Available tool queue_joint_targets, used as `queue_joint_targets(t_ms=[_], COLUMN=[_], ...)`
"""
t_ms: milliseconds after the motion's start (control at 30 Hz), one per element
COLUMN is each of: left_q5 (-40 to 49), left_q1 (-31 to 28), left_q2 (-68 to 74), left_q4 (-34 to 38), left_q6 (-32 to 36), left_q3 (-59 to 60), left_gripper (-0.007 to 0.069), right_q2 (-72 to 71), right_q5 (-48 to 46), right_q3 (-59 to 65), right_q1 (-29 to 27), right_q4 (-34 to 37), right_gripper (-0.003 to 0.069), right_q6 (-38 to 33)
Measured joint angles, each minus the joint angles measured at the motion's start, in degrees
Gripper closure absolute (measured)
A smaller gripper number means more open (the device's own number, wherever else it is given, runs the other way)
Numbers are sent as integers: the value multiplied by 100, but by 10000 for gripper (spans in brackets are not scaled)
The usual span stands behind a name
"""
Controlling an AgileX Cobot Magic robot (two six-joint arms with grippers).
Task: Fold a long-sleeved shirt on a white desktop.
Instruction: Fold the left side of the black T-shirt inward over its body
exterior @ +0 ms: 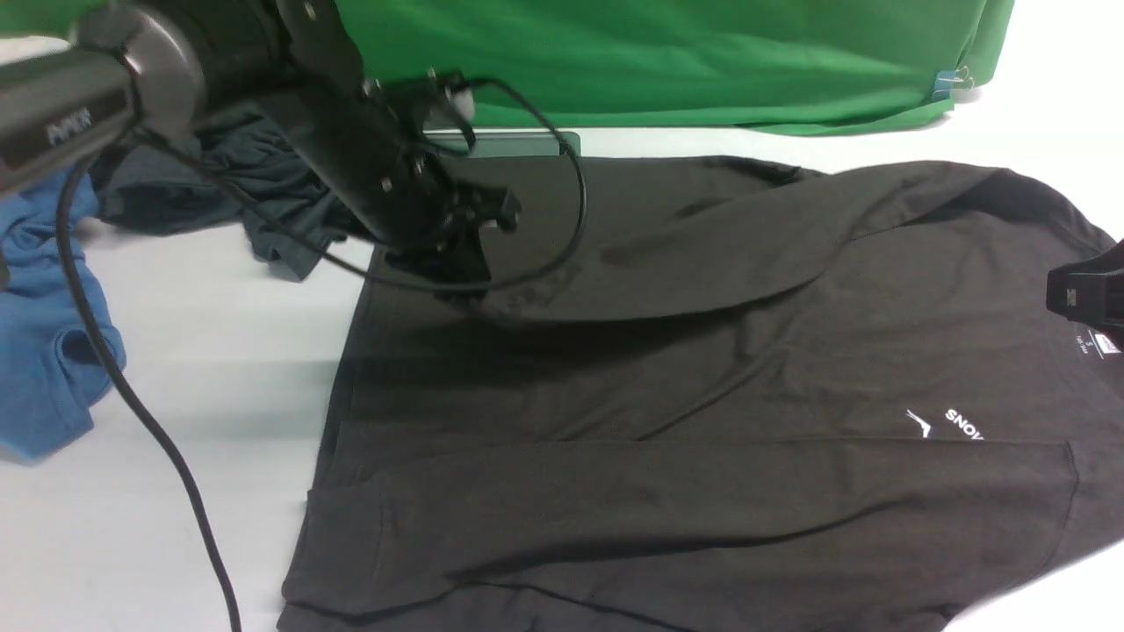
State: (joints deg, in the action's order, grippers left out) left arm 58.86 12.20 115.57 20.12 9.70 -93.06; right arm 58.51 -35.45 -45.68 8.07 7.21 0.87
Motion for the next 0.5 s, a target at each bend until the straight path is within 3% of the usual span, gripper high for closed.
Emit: queue_joint_targets(t_ms=[167, 300, 500], left_q5=[-437, -369, 367], left_q1=[98, 140, 151], left_q2=[0, 0, -114], left_q4=[-301, -371, -808], left_q6=[-296, -421, -421], left_q3=[189, 231, 231], left_gripper=[570, 508, 256], right_q2=[0, 0, 0], right_q5=[-3, -3, -3], right_q3=[0, 0, 0], right_q1=[0, 0, 0], right_q4=[0, 0, 0], right_gripper=[418, 418, 418], right_q6=[0, 0, 0])
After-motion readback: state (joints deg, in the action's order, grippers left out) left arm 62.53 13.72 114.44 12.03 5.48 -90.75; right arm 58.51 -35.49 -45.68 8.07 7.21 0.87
